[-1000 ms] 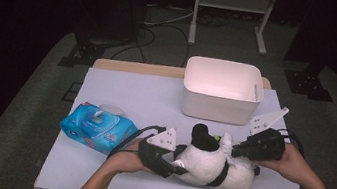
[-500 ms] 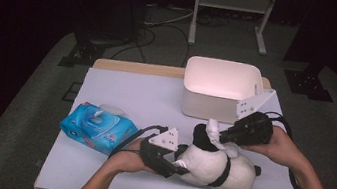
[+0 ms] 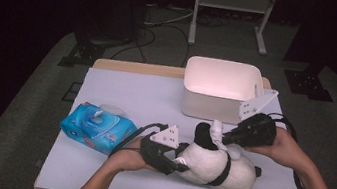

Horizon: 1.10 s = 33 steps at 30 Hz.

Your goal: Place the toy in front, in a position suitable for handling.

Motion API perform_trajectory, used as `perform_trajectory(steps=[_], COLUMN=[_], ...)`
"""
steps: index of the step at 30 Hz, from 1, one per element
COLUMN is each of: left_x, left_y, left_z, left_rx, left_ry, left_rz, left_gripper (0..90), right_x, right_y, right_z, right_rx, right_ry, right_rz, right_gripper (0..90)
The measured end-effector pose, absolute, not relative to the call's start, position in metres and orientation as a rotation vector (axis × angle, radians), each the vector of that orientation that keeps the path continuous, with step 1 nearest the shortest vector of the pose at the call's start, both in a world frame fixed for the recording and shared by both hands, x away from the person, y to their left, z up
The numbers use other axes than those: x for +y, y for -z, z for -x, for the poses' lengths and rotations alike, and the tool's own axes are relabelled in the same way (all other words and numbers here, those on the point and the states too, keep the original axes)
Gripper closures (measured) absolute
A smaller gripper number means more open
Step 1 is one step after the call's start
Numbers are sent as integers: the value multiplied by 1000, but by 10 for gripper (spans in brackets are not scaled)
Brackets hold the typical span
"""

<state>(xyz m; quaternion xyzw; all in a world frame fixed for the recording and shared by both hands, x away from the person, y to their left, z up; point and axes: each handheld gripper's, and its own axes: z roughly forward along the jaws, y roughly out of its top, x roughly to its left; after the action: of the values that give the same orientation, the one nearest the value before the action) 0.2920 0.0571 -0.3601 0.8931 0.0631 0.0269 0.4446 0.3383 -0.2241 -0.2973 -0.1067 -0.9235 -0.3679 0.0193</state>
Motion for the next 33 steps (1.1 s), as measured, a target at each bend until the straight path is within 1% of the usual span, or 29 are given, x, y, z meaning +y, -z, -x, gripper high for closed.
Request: perform_trajectory(steps=[5,12,21,24,30,33], left_x=[56,58,71,73,60,49], left_y=[357,348,315,309,312,310], left_z=[-293,-300,-305,-306,-302,-299], left_rx=[196,208,199,191,141,114], left_ry=[-71,-86,-190,-201,-168,-160], left_rz=[-2209,-2222,-2230,-2234,-2230,-2228], left_gripper=[462,480,484,484,485,483], right_x=[-241,-243,-237,-238,-251,-259], right_y=[309,315,306,303,315,306], right_z=[-334,-341,-350,-349,-336,-330], right_rx=[-2827,-2723,-2657,-2648,-2692,-2764], right_ry=[1143,1257,1403,1422,1336,1284], right_rz=[364,397,391,392,423,423], right_gripper=[864,867,869,868,868,869])
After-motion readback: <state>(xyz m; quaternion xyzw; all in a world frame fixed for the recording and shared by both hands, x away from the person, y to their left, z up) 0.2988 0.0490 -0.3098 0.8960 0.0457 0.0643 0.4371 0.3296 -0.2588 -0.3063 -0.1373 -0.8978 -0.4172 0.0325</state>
